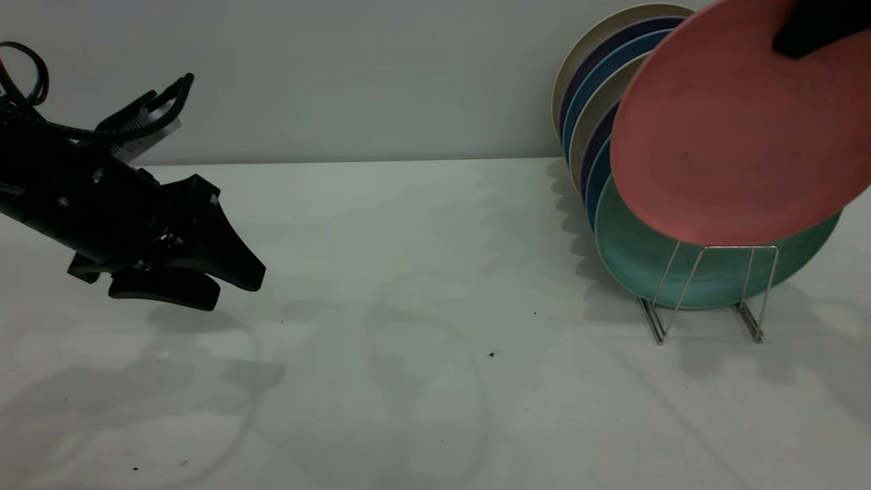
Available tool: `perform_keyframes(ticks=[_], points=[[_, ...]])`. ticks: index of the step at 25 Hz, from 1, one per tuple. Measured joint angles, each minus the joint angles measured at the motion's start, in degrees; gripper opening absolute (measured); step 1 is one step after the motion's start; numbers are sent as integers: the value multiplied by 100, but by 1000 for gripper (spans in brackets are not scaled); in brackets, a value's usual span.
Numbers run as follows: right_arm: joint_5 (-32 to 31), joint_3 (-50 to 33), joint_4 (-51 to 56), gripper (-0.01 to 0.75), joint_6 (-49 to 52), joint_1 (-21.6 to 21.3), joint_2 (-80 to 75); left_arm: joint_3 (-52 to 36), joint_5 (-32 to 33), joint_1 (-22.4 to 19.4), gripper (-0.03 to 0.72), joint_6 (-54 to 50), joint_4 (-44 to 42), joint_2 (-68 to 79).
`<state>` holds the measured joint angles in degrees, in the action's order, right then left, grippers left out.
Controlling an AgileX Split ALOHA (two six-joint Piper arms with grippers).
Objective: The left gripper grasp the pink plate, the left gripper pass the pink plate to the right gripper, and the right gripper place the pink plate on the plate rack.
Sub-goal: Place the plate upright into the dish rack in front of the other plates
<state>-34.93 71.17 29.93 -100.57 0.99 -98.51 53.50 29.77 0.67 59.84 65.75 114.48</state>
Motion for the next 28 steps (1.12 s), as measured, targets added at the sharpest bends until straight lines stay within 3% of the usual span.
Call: perform_keyframes(ticks=[16,28], points=[[27,0,-27,97,-6,0,-368,0,0,0,565,5,0,0],[-273,0,-38,262,23,0,-368,0,0,0,565,10,0,0]])
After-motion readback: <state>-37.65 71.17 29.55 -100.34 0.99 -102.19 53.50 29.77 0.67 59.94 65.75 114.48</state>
